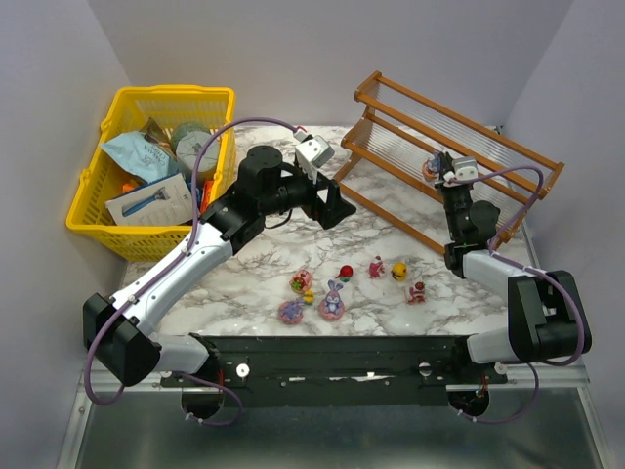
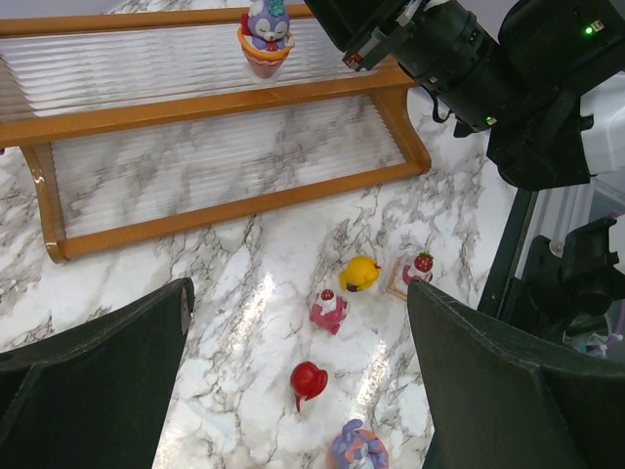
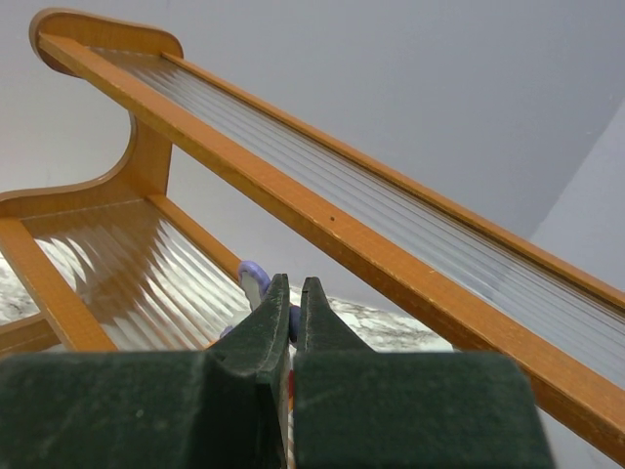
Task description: Place and organize the plastic toys onto the shelf
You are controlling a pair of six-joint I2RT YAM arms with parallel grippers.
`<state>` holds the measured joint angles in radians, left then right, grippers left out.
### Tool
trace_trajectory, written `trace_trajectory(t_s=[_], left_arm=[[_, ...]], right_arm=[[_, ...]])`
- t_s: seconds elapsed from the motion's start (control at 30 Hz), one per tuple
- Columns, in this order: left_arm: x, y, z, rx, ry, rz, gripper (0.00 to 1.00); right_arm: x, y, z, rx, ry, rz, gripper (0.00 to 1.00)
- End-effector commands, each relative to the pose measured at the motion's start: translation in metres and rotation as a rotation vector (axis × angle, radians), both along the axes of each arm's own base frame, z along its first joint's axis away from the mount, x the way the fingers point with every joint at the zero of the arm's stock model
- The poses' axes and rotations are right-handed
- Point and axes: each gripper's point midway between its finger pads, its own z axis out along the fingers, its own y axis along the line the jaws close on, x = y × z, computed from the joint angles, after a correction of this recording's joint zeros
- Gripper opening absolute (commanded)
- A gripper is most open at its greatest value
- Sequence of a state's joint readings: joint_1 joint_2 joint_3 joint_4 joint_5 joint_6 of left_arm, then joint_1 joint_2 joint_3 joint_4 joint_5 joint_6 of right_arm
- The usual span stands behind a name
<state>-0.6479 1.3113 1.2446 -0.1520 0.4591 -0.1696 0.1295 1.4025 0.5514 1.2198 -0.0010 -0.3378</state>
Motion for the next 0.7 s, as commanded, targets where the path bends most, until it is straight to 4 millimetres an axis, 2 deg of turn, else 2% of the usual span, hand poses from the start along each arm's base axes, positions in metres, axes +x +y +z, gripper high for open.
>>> trace_trajectory(t_s=[0.0,0.13,0.33,0.67], left_arm=[[0.0,-0.002,-0.001,-0.013,0.002,-0.014,0.99],[0.001,-0.002,0.0,-0.016,0.001,-0.015,0.99],[0.003,-0.001,-0.003,-0.015,0.01,-0.009,0.99],[0.003,-0.002,-0.004,-0.016,0.016,-0.01,0.99]], right_arm=[[-0.002,-0.01,0.014,0.02,-0.046,-0.042,0.13],[-0.002,-0.007,0.014,0.023,-0.041,-0.027,0.23],[-0.002,-0.006,0.018,0.033,-0.045,-0.024,0.32],[-0.001,-0.02,0.023,0.093,-0.052,-0.086,0.39]])
